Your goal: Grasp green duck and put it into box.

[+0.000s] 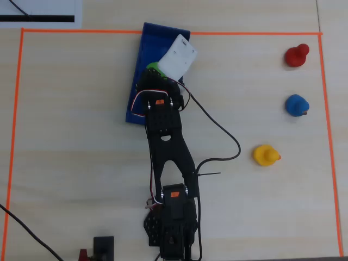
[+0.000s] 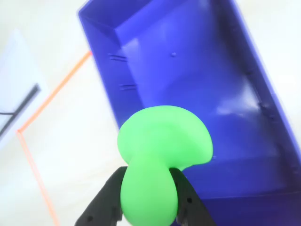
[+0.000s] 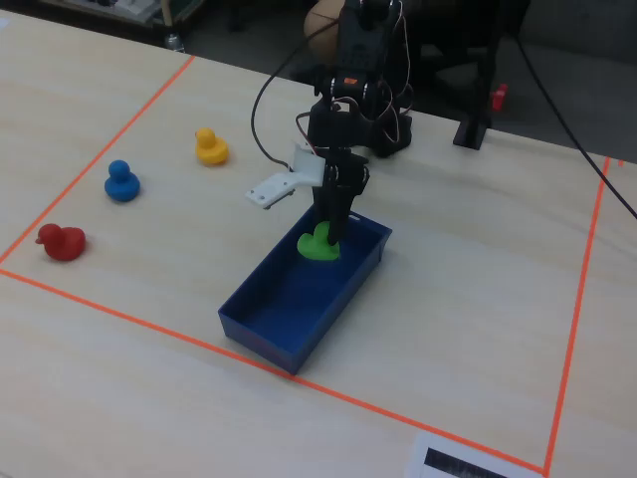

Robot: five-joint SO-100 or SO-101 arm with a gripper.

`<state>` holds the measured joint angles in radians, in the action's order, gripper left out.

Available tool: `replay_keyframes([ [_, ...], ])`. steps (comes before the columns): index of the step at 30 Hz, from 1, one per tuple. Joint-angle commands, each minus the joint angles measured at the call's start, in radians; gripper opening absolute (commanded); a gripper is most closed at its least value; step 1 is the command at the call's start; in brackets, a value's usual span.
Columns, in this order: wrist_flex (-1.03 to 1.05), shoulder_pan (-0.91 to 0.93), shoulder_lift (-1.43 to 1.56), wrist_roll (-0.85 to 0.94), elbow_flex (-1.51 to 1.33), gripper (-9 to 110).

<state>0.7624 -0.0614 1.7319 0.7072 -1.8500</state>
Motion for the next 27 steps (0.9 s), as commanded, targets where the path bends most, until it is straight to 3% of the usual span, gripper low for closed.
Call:
replay_keyframes([
  [1, 0.037, 0.003, 0.002, 0.031, 0.003, 22],
  [8, 0.057, 0.015, 0.018, 0.009, 0.017, 32],
  [11, 0.077, 0.018, 0.061, 0.008, 0.028, 25],
  [16, 0.081, 0.04, 0.252, -0.014, -0.017, 0],
  [27, 0.178, 0.005, 0.934, 0.107, -0.334, 0],
])
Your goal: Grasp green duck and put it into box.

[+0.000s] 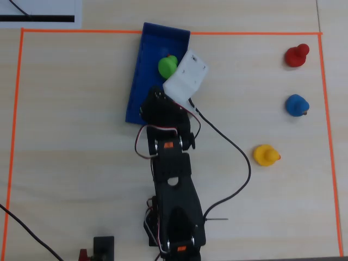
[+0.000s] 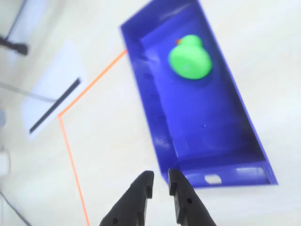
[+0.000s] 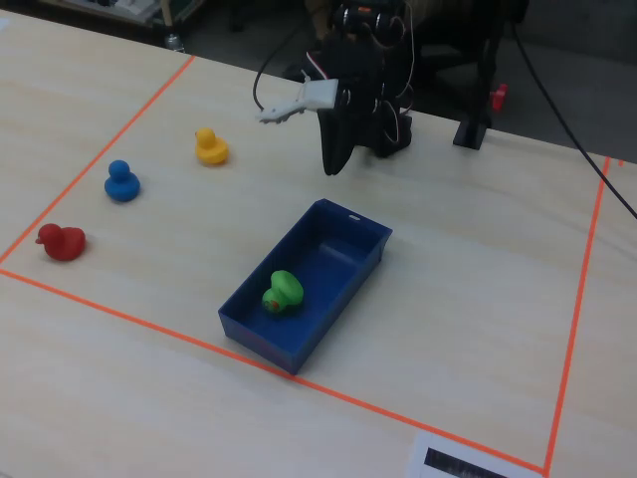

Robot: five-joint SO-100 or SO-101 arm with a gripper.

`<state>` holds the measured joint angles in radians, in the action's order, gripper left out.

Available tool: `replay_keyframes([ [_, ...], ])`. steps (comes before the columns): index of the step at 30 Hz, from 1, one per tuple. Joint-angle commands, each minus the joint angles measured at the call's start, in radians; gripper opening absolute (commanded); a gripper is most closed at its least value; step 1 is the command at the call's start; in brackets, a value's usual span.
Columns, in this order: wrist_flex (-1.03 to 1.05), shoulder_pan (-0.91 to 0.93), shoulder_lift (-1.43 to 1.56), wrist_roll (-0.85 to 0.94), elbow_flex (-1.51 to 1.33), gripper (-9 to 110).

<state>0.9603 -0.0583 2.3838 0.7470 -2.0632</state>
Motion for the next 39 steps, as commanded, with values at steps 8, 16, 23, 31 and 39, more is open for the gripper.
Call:
replay_keyframes([
  [8, -0.021, 0.077, 0.627, 0.247, -0.453, 0],
  [16, 0.003, 0.094, 0.818, 0.264, -0.738, 0],
  [23, 0.011, 0.101, 0.925, 0.264, -0.896, 0],
  [31, 0.035, 0.097, 0.927, 0.27, -1.005, 0],
  [39, 0.179, 0.078, 0.927, 0.31, -1.046, 0],
])
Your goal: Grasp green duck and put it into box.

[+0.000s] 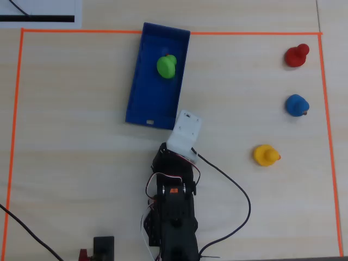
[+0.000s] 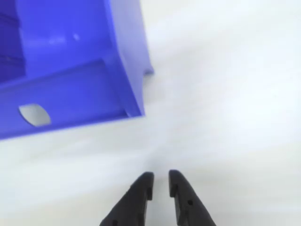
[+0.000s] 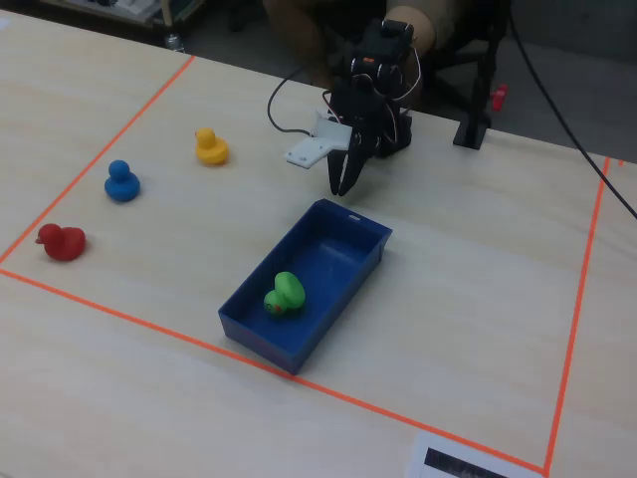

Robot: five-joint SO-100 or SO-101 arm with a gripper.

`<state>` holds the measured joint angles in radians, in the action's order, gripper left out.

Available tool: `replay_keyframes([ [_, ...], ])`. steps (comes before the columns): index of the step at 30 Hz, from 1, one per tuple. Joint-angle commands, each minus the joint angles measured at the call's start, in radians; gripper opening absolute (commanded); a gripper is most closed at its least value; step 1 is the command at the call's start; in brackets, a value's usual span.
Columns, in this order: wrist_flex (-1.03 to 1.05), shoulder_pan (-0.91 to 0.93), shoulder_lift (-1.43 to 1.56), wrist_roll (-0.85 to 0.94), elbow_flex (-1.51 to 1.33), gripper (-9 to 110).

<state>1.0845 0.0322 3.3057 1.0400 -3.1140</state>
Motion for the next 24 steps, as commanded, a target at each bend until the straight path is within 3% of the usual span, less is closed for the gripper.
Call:
replay_keyframes([
  [1, 0.083, -0.017, 0.005, 0.029, 0.005, 0],
  [7, 0.216, -0.021, 0.006, 0.138, 0.005, 0],
  [24, 0.216, -0.026, 0.006, 0.137, 0.005, 4],
])
